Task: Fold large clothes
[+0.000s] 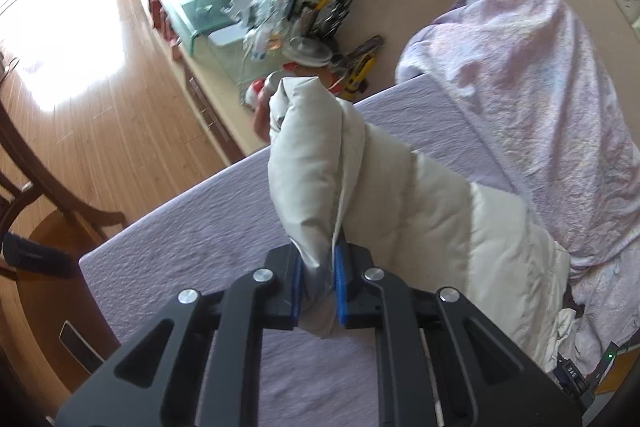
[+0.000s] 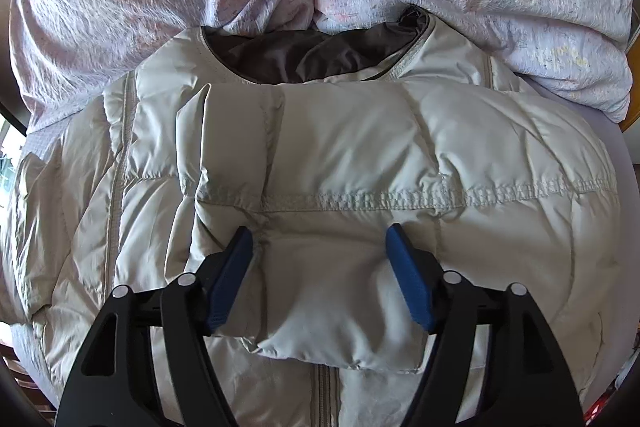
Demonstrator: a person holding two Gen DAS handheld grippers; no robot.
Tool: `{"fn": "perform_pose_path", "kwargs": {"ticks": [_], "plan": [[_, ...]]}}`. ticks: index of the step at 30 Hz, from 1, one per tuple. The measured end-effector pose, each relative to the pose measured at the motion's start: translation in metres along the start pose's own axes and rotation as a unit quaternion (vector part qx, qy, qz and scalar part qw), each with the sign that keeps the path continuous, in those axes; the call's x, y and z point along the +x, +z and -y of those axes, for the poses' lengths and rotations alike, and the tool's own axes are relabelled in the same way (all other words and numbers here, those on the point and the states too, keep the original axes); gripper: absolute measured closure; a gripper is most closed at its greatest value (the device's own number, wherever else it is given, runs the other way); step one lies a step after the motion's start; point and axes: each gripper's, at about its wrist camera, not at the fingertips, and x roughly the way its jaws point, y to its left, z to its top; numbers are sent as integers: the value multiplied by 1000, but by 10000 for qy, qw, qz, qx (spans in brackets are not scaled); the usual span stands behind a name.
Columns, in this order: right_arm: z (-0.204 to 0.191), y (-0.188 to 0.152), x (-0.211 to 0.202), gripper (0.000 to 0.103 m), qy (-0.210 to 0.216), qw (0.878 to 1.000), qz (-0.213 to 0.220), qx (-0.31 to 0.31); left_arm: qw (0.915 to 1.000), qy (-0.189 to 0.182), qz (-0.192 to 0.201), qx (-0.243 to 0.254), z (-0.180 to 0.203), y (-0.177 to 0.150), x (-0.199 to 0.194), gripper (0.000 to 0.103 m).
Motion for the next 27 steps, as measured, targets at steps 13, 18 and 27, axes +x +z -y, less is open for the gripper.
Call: {"fn": "perform_pose_path", "kwargs": {"ticks": [13, 18, 27], "plan": [[35, -32, -39, 21, 508, 9983, 268, 124, 9782, -1423, 496, 1432, 167, -6, -68, 91], [55, -41, -52, 20, 630, 9971, 312, 281, 9617, -1858, 385, 1979, 235, -33, -77, 91], [76, -48, -64, 19, 716, 9953, 428, 499, 9291, -2417, -16, 2799, 327, -97, -74, 91]]}}
